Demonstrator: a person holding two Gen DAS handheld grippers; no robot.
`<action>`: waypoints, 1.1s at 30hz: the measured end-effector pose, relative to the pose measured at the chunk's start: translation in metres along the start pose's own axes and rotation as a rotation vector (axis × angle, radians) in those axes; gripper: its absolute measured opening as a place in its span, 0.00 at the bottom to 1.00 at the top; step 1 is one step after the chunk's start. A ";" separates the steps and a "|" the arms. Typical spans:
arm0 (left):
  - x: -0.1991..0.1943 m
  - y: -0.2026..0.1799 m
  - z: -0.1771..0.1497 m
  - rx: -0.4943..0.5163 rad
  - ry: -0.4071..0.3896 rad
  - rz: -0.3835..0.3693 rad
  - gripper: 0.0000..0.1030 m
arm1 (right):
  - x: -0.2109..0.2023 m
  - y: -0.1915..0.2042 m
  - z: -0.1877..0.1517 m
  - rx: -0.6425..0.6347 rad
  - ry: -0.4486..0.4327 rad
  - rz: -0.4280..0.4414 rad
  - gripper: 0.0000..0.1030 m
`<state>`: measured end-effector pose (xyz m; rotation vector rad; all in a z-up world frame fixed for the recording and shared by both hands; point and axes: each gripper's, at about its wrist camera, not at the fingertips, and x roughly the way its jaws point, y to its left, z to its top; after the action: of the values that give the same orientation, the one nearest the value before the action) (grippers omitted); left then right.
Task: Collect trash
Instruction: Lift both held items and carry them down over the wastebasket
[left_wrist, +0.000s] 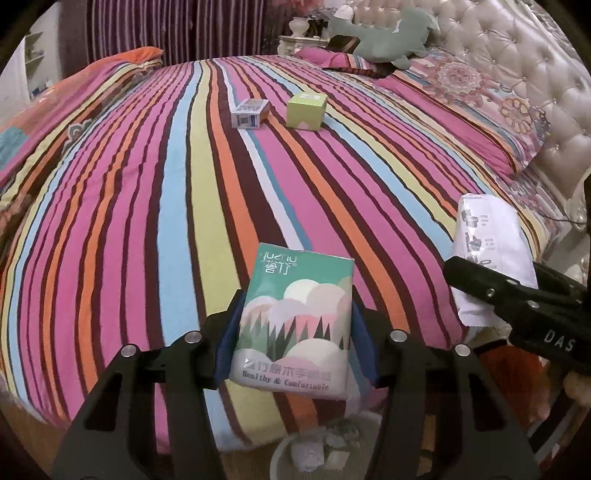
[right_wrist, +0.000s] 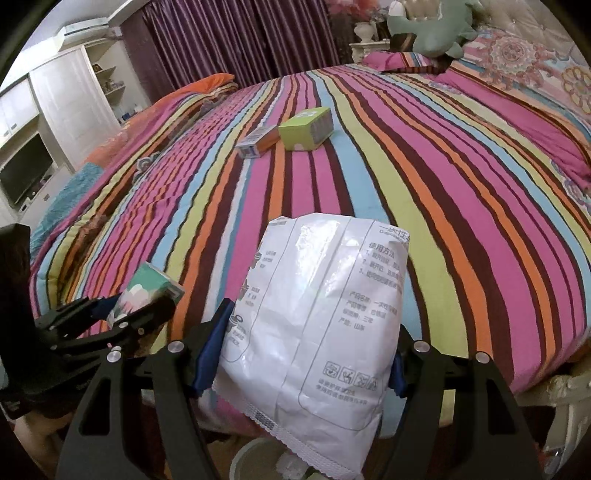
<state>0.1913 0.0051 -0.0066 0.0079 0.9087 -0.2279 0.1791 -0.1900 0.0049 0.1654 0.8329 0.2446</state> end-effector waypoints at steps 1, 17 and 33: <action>-0.003 -0.001 -0.004 0.002 0.001 0.002 0.51 | -0.003 0.001 -0.004 -0.001 0.000 0.002 0.64; -0.045 -0.019 -0.099 0.002 0.075 -0.007 0.51 | -0.040 0.010 -0.073 0.080 0.096 0.032 0.64; 0.009 -0.027 -0.169 0.007 0.354 -0.043 0.51 | 0.003 -0.015 -0.146 0.264 0.461 0.048 0.64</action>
<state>0.0597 -0.0057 -0.1156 0.0365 1.2618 -0.2749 0.0747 -0.1962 -0.0975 0.3863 1.3212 0.2200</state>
